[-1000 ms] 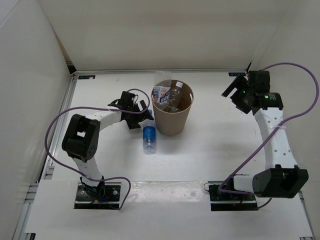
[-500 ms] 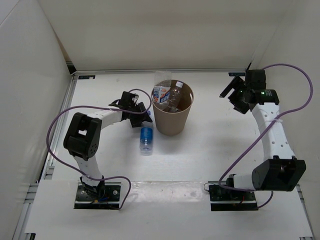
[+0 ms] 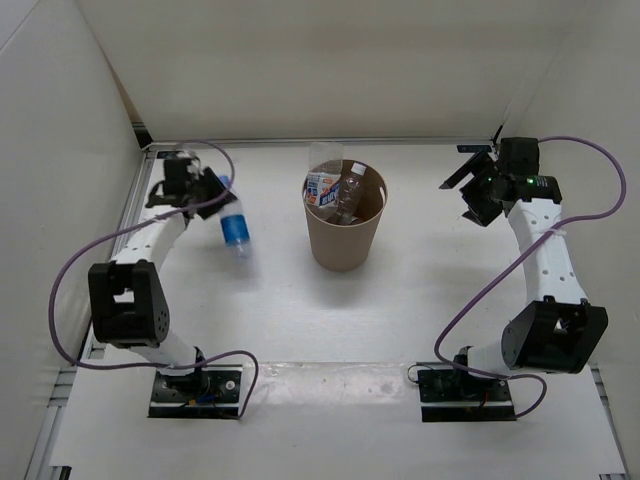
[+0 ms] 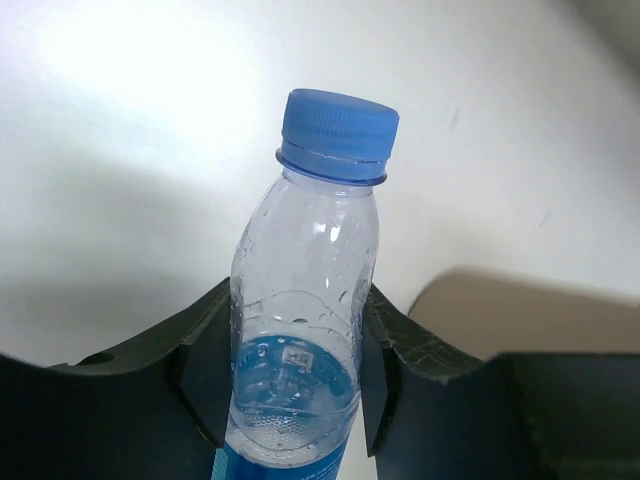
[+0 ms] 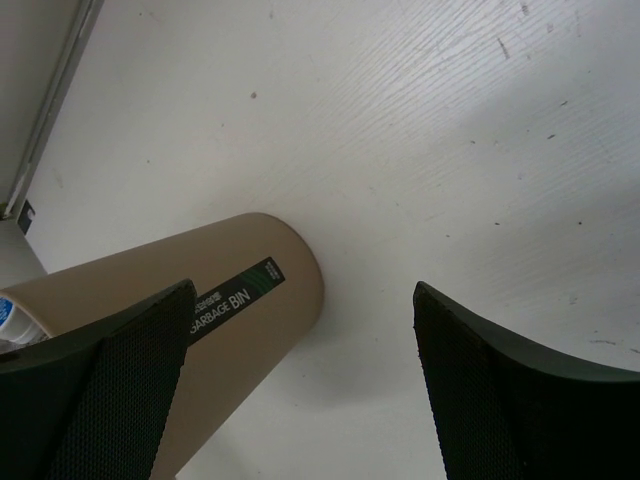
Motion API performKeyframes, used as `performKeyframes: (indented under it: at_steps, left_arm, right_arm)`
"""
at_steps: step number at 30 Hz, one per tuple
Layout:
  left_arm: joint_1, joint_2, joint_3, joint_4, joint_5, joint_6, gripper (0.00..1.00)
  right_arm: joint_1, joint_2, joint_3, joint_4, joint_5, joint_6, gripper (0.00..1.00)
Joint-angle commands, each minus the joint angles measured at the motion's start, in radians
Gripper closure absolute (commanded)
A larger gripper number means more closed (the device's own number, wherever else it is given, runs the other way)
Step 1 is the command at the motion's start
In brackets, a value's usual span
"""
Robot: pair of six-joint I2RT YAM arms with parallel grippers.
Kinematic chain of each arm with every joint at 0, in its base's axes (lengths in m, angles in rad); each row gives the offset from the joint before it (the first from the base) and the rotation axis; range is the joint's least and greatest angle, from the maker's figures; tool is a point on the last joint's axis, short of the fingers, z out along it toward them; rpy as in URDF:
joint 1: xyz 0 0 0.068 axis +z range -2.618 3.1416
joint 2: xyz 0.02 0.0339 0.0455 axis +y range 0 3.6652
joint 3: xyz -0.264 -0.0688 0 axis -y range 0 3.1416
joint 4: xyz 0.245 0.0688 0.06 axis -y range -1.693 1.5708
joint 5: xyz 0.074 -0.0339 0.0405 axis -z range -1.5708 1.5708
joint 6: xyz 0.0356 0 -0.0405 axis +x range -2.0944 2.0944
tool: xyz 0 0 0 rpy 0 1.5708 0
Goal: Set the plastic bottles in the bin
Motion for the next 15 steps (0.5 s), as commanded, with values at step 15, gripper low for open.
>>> performKeyframes:
  at_steps: [15]
  left_arm:
    - [-0.125,0.206,1.115,0.138,0.141,0.011,0.50]
  right_arm:
    - [-0.057,-0.007,0.019,-0.021,-0.118,0.016,0.10]
